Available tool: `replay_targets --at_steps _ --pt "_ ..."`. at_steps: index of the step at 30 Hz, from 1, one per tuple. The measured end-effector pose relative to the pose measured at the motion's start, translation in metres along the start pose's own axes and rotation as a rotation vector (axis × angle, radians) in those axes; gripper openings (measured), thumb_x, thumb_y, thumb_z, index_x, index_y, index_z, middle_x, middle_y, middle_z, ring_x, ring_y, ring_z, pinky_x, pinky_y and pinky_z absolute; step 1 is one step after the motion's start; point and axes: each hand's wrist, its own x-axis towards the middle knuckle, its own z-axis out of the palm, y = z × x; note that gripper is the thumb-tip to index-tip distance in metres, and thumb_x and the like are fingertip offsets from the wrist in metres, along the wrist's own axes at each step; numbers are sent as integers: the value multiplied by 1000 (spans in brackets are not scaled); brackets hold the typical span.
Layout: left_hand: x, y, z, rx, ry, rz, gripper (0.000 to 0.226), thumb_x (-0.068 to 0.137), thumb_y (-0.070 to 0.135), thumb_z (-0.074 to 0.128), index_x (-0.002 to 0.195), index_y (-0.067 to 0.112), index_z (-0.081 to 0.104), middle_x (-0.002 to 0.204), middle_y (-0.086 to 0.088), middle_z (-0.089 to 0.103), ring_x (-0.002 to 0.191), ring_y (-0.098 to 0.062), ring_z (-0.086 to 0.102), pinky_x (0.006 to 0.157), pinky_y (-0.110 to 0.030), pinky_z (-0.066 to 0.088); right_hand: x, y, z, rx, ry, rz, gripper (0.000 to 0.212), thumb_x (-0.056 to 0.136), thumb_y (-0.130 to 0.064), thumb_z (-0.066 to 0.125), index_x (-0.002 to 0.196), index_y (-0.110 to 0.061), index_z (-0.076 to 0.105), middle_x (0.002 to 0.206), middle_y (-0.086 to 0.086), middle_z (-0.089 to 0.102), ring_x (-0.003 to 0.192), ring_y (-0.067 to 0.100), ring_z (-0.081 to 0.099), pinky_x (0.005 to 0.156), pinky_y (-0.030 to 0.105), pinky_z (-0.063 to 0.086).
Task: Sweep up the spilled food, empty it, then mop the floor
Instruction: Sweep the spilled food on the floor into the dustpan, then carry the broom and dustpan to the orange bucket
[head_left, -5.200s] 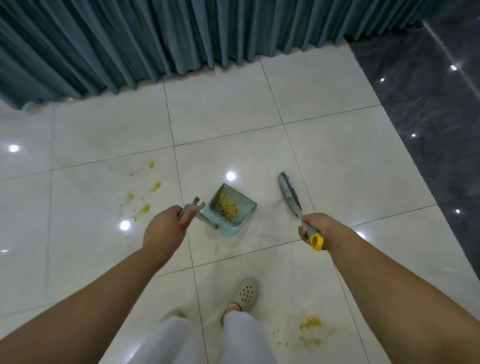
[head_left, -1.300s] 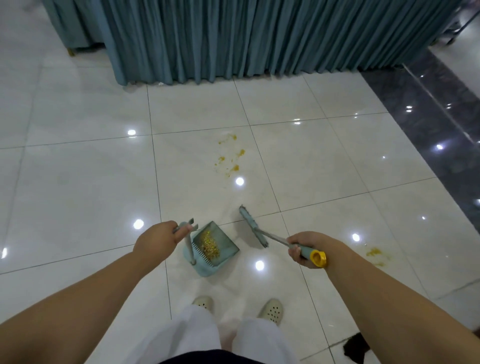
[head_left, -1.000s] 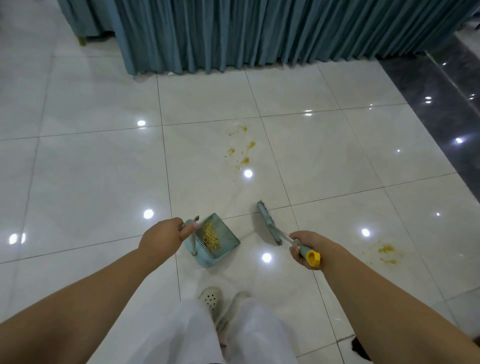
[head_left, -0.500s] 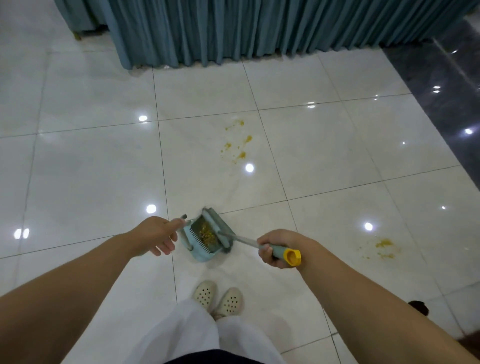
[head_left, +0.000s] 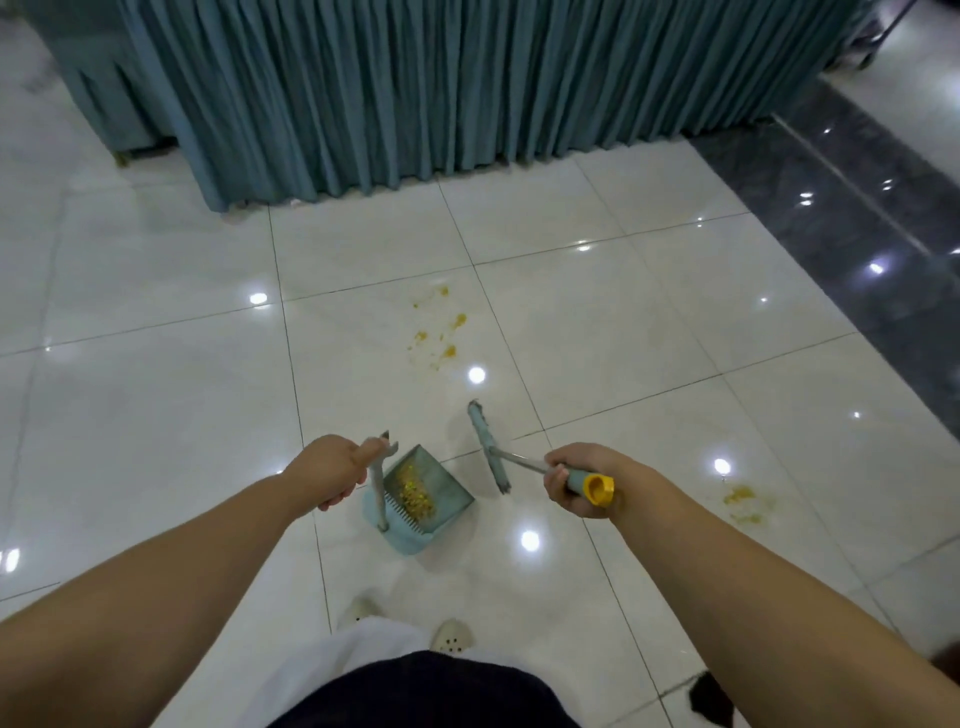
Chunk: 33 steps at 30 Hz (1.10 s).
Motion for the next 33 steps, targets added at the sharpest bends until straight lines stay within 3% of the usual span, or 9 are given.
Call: replay_targets --at_steps 6,10,17,23,29,33 --pt "13 56 5 49 -55 122 54 88 54 48 60 8 54 41 -1 43 31 -14 35 37 -18 31 -17 -9 -25 216 29 -94 9 95 -5 44 87 0 44 61 12 44 25 11 39 27 13 38" --pt "30 94 8 145 -146 222 54 90 55 46 62 9 53 48 -3 44 36 -14 36 38 -18 31 -22 -13 -40 358 74 -125 15 96 -7 45 83 -2 42 49 13 49 23 11 39 27 13 37" --pt "74 151 2 334 -329 415 54 91 54 45 63 9 52 49 -4 44 36 -15 37 40 -19 33 -22 -6 -46 673 154 -156 14 97 -9 47 107 -3 40 66 8 39 24 10 38 27 13 37" --pt "113 190 -19 522 -488 591 58 90 58 40 70 6 56 55 -7 49 43 -19 42 45 -23 37 -24 4 -11 968 232 -218 15 98 -8 44 110 -4 37 67 7 38 23 10 38 27 12 37" --pt "140 205 -27 634 -573 674 55 89 57 43 67 8 57 52 -5 51 41 -17 43 43 -22 37 -27 49 32 1203 270 -264 10 98 -10 44 92 -3 41 66 7 39 24 8 40 26 12 36" --pt "143 200 -18 688 -613 736 59 86 62 43 65 8 59 49 -4 53 40 -17 45 40 -22 37 -37 99 62 1310 321 -281 9 97 -11 45 92 -4 42 49 9 46 27 7 39 27 13 37"
